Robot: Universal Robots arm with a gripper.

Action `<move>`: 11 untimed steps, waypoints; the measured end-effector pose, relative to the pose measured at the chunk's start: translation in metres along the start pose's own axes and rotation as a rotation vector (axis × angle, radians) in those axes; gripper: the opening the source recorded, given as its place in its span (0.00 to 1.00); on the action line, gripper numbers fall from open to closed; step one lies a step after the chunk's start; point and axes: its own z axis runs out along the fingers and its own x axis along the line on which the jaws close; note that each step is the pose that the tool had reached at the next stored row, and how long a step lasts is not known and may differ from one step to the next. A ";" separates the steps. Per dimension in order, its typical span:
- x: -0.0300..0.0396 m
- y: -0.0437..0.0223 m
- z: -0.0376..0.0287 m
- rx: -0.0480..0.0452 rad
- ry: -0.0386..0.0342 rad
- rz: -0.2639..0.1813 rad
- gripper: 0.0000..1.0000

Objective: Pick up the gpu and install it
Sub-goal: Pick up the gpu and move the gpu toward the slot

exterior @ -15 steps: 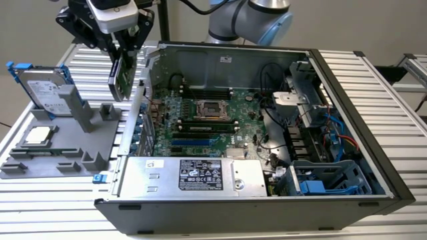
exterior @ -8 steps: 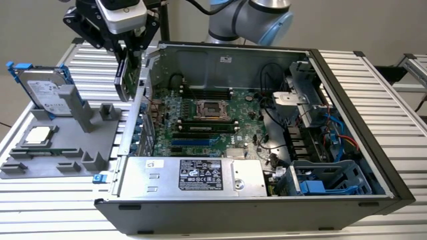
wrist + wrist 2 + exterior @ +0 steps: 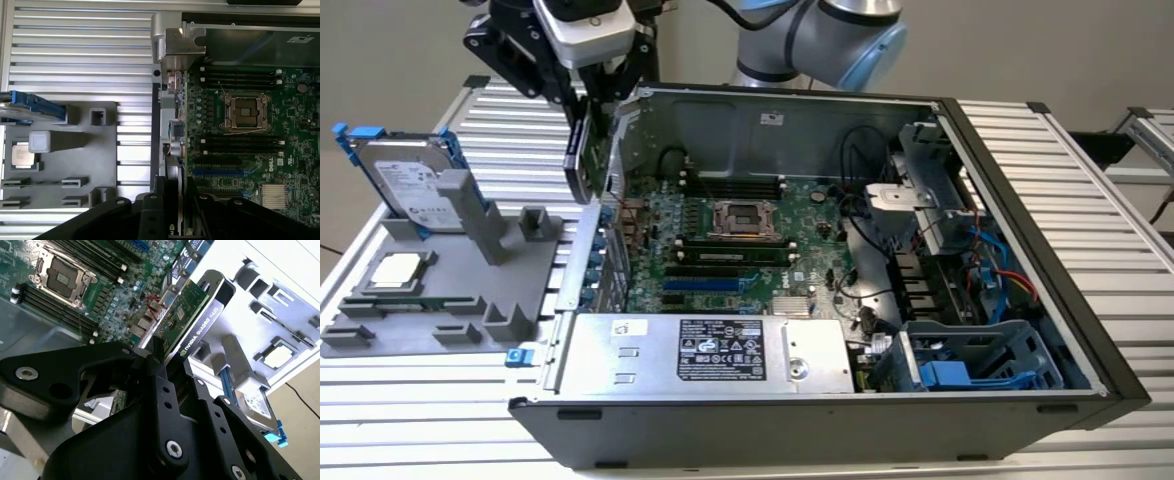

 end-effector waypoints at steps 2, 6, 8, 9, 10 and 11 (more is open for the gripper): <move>-0.0026 0.0000 0.0001 0.0000 0.0000 0.000 0.00; -0.0077 0.0000 0.0002 0.0000 0.0000 0.000 0.00; -0.0101 0.0000 0.0003 -0.0001 -0.0001 0.000 0.00; -0.0114 0.0000 0.0003 0.0000 0.0000 0.000 0.00; -0.0127 0.0000 0.0003 0.0000 0.0000 0.000 0.00; -0.0139 0.0000 0.0003 -0.0001 0.0000 0.000 0.00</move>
